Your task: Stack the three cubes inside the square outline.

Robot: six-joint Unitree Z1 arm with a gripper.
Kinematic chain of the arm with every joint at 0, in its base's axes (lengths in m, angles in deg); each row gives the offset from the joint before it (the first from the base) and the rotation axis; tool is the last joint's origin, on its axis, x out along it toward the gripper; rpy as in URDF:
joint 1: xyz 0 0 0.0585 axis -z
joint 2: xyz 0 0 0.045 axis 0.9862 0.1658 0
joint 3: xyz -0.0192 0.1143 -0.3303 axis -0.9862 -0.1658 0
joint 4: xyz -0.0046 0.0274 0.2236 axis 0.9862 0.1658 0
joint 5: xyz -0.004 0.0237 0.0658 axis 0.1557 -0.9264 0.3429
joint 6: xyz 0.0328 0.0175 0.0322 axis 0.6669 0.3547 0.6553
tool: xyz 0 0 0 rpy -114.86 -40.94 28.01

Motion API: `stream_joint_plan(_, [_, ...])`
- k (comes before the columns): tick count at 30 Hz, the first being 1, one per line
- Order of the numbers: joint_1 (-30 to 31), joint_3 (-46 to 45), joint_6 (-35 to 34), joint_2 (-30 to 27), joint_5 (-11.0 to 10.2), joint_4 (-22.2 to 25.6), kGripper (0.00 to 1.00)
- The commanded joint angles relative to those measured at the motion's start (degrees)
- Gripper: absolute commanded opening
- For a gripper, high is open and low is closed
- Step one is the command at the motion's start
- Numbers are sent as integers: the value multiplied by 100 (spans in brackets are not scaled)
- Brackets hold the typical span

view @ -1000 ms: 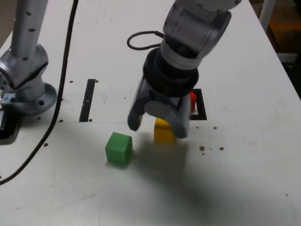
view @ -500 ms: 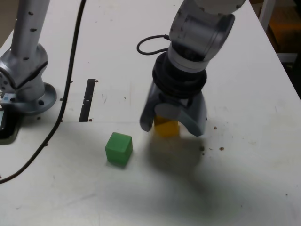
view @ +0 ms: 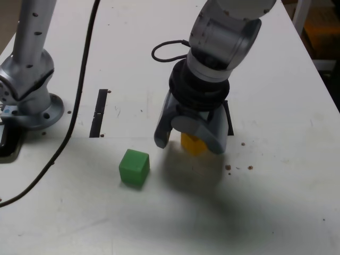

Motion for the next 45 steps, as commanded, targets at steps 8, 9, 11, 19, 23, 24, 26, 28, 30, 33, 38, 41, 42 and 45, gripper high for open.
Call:
stream_joint_plan(8, [-239, 30, 342, 290, 62, -9, 89])
stream_joint_plan(9, [-261, 31, 362, 304, 62, -9, 89])
stream_joint_plan(11, [-300, 34, 395, 322, 62, -9, 88])
stream_joint_plan(19, [-360, 17, 435, 330, 100, 8, 74])
stream_joint_plan(23, [-360, 6, 435, 330, 133, -8, 63])
stream_joint_plan(24, [-360, 4, 435, 330, 140, -14, 61])
stream_joint_plan(26, [-358, 2, 435, 330, 148, -28, 58])
stream_joint_plan(28, [-355, -3, 435, 330, 154, -46, 55])
stream_joint_plan(30, [-345, -8, 435, 330, 159, -79, 52])
stream_joint_plan(33, [-337, -17, 435, 330, 166, -103, 50])
stream_joint_plan(38, [-319, -43, 410, 330, 160, -113, 45])
stream_joint_plan(41, [-307, -48, 369, 327, 125, -94, 42])
stream_joint_plan(42, [-301, -45, 347, 325, 106, -82, 41])
stream_joint_plan(45, [-264, -30, 260, 313, 51, -20, 41])
